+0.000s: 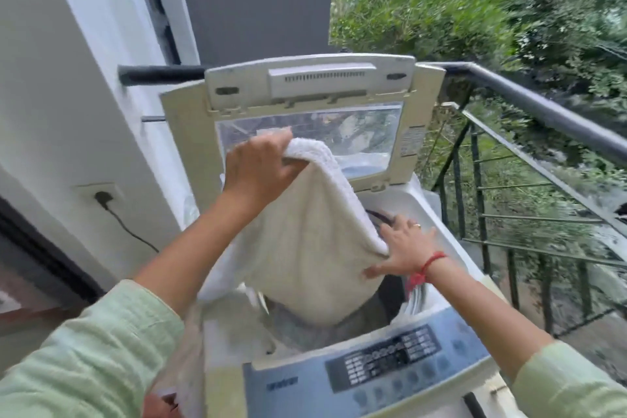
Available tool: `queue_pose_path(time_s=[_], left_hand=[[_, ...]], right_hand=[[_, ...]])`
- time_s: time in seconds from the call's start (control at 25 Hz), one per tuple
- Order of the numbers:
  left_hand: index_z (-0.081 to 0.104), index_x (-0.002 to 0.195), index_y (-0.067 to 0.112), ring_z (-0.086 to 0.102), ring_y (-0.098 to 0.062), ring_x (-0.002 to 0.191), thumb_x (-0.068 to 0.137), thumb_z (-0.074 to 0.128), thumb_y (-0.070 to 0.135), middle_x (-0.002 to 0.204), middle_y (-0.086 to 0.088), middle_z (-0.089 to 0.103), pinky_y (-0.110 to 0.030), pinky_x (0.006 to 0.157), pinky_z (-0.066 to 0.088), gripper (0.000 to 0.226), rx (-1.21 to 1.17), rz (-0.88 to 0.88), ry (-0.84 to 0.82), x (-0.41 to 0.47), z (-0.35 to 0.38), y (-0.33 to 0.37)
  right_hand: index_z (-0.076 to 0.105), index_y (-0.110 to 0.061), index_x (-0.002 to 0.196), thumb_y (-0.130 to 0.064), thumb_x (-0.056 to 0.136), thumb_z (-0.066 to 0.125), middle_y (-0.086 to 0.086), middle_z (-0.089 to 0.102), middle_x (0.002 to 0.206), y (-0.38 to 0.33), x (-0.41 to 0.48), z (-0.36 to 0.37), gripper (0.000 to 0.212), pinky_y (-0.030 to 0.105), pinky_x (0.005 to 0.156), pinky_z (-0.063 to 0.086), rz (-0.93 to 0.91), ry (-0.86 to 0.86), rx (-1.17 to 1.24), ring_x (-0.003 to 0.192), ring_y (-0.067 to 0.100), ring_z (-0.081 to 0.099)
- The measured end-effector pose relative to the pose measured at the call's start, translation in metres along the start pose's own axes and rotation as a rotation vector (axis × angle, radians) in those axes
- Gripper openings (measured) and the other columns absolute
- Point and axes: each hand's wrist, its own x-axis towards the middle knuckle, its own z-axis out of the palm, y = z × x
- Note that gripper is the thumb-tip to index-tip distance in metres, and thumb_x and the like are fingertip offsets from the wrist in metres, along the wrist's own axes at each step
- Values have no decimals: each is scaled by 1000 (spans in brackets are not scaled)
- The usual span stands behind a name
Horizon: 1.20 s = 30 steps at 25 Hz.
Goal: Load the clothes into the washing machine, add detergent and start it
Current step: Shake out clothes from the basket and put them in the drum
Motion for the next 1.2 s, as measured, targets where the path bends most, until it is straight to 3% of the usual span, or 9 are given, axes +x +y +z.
queue_pose_path(time_s=[0.16,0.28,0.44,0.6,0.68,0.92,1.04,1.12,1.2], left_hand=[[49,75,14,61,-34,68,76,41,71,71,-9,62,-31,53,34,58,92,18,-90,27,16,21],[48,86,21,54,-25,80,77,63,56,88,-5,61,-32,60,36,39,139,-19,-625,14,18,-4],[45,115,22,53,-21,96,80,67,30,111,-1,58,-28,71,37,42,149,-100,-1140,-23,53,-32],[53,109,22,50,-14,90,90,52,15,110,-1,60,-27,73,36,20,-47,-105,-1198,-48,113,-57],[59,110,18,55,-19,101,92,47,12,114,-2,61,-30,80,41,22,-29,-124,-1258,-53,146,-66],[52,126,17,55,-31,109,85,45,4,119,-10,55,-37,83,43,43,12,-176,-834,-87,205,-53],[48,131,15,56,-30,111,85,46,3,125,-8,56,-36,86,44,47,216,43,-1240,-141,219,-36],[50,131,8,54,-32,117,90,43,3,132,-12,54,-39,96,43,41,294,98,-1626,-174,228,-22],[53,128,3,53,-33,118,94,41,10,133,-15,53,-38,94,42,36,256,58,-1776,-193,232,-13]], right_hand=[[52,-30,121,-72,75,45,5,48,118,27,34,11,63,55,97,29,132,239,-6,108,30,50],[51,-14,117,-27,81,60,12,49,122,58,49,7,39,46,99,33,-124,326,85,113,34,50],[53,-7,112,-1,81,54,12,64,97,73,49,2,32,25,62,32,-461,70,287,87,30,60],[60,-10,96,0,83,48,0,59,87,63,82,9,20,14,62,37,-584,-224,244,80,18,55],[59,-11,102,-1,86,48,7,62,98,49,115,16,22,27,73,45,-536,-353,182,95,28,61],[55,-12,125,1,82,46,14,60,125,24,146,55,47,36,95,43,-356,90,350,115,31,55],[54,-10,129,-9,88,54,11,57,132,18,111,77,41,24,92,43,-525,-342,122,119,28,54],[53,-10,131,-6,88,55,10,55,133,17,95,102,43,9,63,47,-568,-762,-144,100,23,61],[61,-10,123,-3,86,56,10,60,127,17,94,129,38,14,58,44,-523,-948,-216,85,13,56]])
